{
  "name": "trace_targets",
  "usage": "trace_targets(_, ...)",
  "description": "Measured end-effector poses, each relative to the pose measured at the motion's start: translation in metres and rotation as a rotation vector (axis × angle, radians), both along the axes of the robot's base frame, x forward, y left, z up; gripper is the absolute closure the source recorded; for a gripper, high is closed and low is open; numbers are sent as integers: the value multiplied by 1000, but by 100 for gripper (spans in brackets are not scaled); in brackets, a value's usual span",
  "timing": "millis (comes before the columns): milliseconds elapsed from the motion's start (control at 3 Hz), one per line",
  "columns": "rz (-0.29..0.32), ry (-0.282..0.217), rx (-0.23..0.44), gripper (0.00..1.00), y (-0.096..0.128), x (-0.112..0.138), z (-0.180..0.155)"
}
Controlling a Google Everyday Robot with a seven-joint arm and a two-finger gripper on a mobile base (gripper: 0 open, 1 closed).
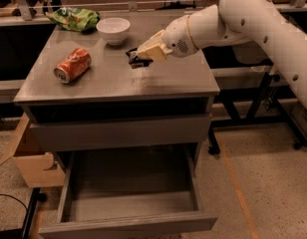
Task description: Place rxbar chocolate into middle drawer
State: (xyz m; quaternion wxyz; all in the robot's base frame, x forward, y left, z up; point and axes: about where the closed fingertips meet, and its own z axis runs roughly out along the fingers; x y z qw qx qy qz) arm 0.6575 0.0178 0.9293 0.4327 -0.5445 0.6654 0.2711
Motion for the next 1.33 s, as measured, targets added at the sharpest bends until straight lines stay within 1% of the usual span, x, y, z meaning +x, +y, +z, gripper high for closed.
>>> trace_targets(333,0,1,0,100,0,0,0)
trace_targets(667,3,7,-23,100,4,-9,-3)
trace_targets(1000,27,-11,-34,100,5,-44,4)
trace_targets(1333,66,14,-57,100,0,-109,-21)
